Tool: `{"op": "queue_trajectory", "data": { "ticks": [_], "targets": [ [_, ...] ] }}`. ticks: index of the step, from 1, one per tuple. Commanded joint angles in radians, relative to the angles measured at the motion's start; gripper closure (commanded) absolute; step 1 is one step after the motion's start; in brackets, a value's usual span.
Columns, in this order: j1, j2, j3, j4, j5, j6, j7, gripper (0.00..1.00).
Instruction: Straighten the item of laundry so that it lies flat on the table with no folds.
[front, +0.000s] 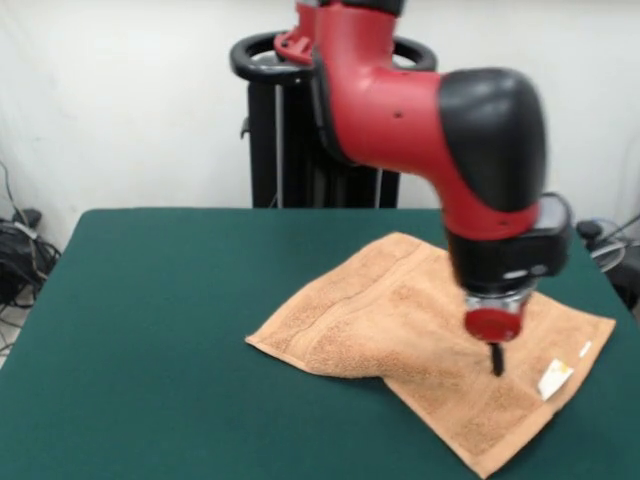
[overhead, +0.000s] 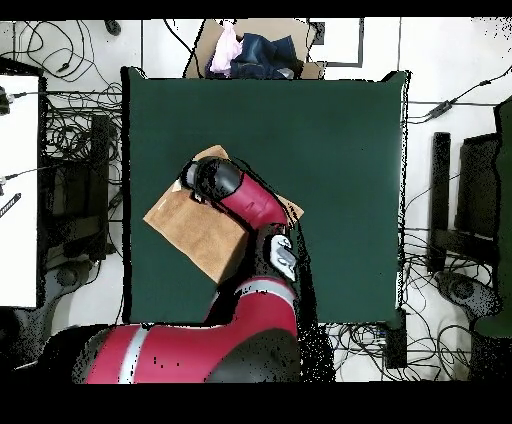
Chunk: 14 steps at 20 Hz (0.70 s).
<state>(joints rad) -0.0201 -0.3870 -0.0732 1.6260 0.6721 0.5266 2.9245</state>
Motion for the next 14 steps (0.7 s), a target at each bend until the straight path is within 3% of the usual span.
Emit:
{"op": "queue_trajectory", "data": {
  "ticks": [1,3,6,14],
  "targets": [
    [-0.166,0.006,0.208,0.165,-0.128,-0.120,-0.205,0.00],
    [-0.201,0.007,0.250,0.197,-0.163,-0.180,-0.193,0.00],
    [-0.201,-0.032,0.255,0.216,-0.205,-0.175,-0.130,0.00],
    [-0.161,-0.084,0.200,0.088,-0.244,0.060,-0.018,0.00]
  ]
}}
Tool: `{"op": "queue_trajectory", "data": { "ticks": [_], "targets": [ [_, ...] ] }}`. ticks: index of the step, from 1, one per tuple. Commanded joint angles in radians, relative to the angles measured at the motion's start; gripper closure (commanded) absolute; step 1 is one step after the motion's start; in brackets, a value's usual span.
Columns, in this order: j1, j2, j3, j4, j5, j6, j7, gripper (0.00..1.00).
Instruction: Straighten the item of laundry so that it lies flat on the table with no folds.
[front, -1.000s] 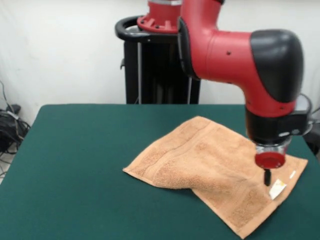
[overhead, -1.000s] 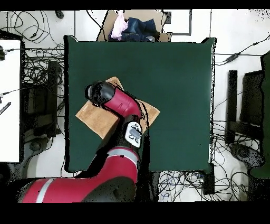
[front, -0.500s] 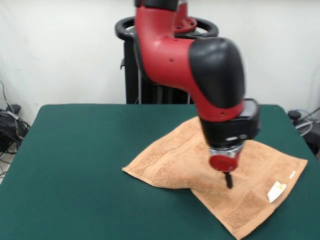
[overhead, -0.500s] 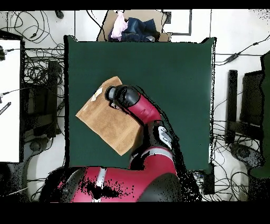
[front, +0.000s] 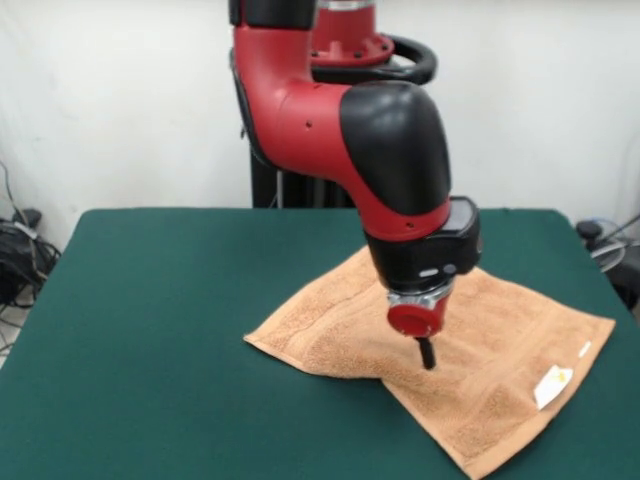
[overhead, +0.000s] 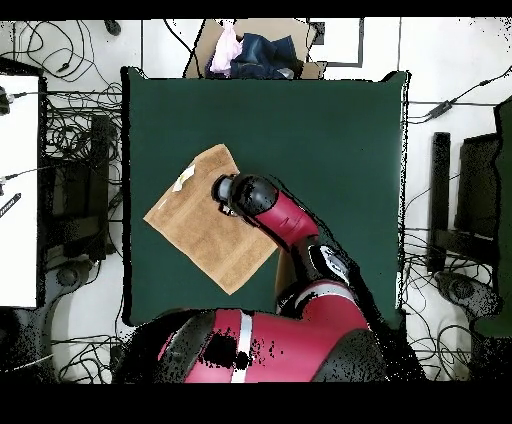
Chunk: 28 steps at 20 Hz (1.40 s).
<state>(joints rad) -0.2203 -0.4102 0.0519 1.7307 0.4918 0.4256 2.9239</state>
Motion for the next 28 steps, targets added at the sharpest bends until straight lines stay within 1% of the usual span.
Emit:
{"op": "queue_trajectory", "data": {
  "ticks": [1,3,5,9,12,18,23,28],
  "targets": [
    [0.043,-0.061,0.071,-0.035,-0.066,0.187,-0.009,0.00],
    [0.047,-0.051,0.074,-0.055,-0.069,0.207,-0.002,0.00],
    [0.040,-0.035,0.096,-0.033,-0.065,0.164,-0.014,0.00],
    [0.010,0.019,0.162,0.038,-0.070,0.001,-0.055,0.00],
    [-0.012,0.030,0.203,0.096,-0.089,-0.096,-0.055,0.00],
    [-0.050,0.011,0.242,0.214,-0.143,-0.183,-0.029,0.00],
    [-0.069,0.010,0.245,0.277,-0.194,-0.217,-0.006,0.00],
    [-0.110,0.004,0.249,0.338,-0.260,-0.259,-0.008,0.00]
  ]
}}
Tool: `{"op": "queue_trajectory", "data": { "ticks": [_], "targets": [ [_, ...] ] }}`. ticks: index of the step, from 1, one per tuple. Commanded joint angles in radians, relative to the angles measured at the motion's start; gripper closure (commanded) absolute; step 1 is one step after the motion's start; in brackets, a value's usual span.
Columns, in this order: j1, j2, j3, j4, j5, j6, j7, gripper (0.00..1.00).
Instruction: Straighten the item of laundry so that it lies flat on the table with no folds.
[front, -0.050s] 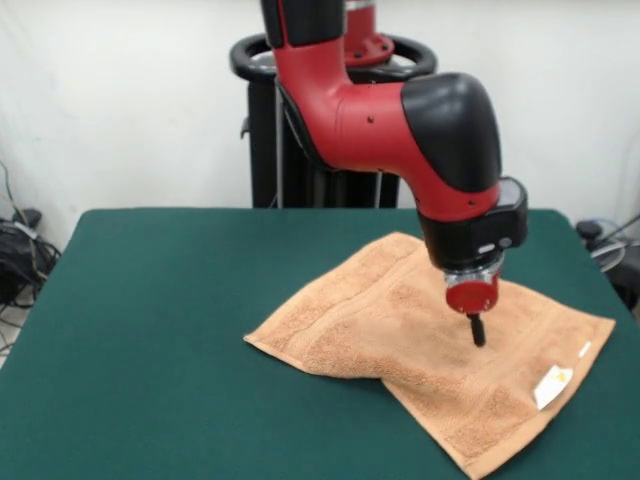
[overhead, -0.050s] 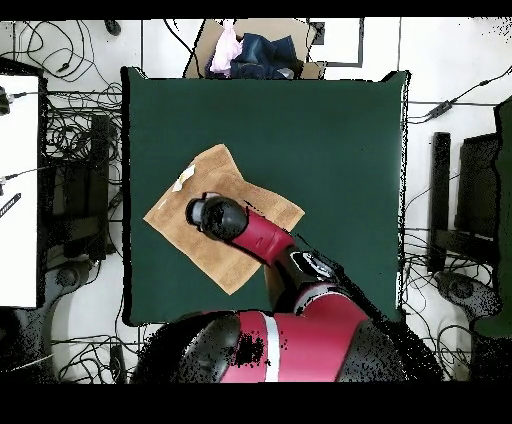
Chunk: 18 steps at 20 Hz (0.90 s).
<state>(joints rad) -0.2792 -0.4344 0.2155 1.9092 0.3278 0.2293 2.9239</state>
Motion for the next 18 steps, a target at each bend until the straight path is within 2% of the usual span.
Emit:
{"op": "queue_trajectory", "data": {
  "ticks": [1,7,8,9,13,18],
  "targets": [
    [-0.063,0.030,0.091,0.174,-0.107,-0.076,-0.004,0.00],
    [-0.132,0.072,0.107,0.238,-0.192,-0.167,0.020,0.00],
    [-0.106,0.060,0.101,0.189,-0.171,-0.119,0.021,0.00],
    [-0.108,0.067,0.098,0.182,-0.178,-0.123,0.022,0.00],
    [-0.142,0.109,0.104,0.200,-0.229,-0.195,0.027,0.00],
    [-0.141,0.183,0.109,0.195,-0.278,-0.299,0.059,0.00]
  ]
}}
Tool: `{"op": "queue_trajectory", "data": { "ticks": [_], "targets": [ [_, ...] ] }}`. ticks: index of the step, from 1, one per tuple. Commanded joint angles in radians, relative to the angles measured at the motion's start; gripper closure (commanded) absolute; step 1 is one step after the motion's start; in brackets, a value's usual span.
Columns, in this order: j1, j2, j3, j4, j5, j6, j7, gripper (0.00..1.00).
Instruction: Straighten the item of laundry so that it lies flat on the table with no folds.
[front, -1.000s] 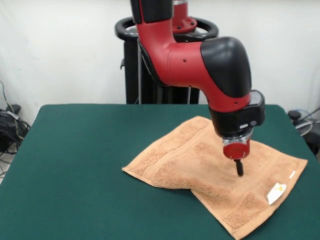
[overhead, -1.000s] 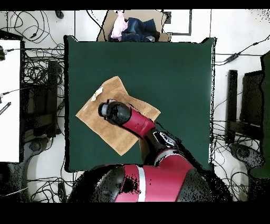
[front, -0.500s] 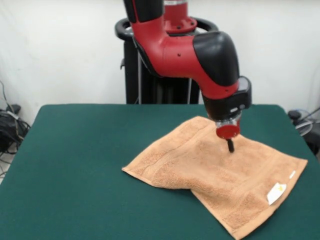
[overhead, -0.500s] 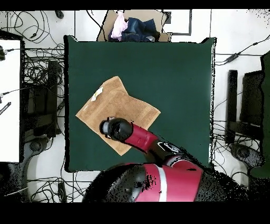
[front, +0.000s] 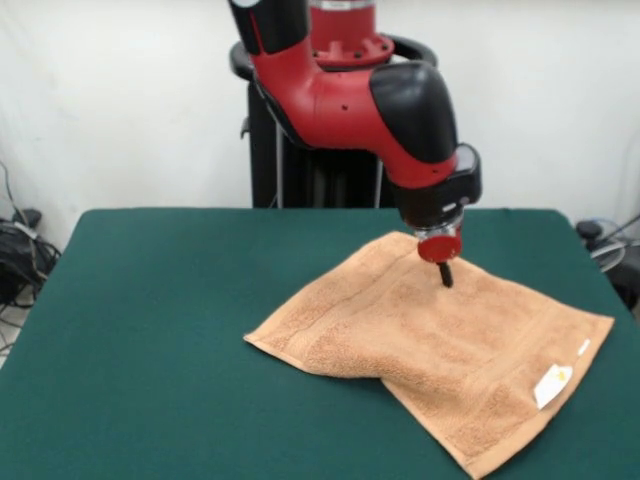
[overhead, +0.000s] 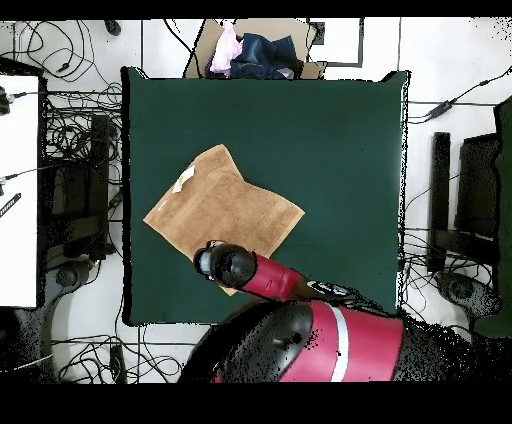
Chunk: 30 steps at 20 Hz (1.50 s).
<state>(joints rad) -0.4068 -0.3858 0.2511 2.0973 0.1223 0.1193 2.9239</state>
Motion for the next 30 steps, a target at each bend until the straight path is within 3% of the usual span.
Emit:
{"op": "queue_trajectory", "data": {
  "ticks": [1,5,10,13,22,30],
  "targets": [
    [-0.009,0.142,0.073,0.008,-0.079,-0.205,0.069,0.00],
    [0.005,0.126,0.079,0.042,-0.089,-0.237,0.103,0.00],
    [-0.040,0.111,0.077,0.093,-0.120,-0.257,0.093,0.00],
    [-0.078,0.060,0.086,0.129,-0.118,-0.211,0.080,0.00],
    [-0.217,0.161,0.061,0.110,-0.209,-0.213,0.010,0.00],
    [-0.230,0.150,0.085,0.145,-0.238,-0.210,0.049,0.00]
  ]
}}
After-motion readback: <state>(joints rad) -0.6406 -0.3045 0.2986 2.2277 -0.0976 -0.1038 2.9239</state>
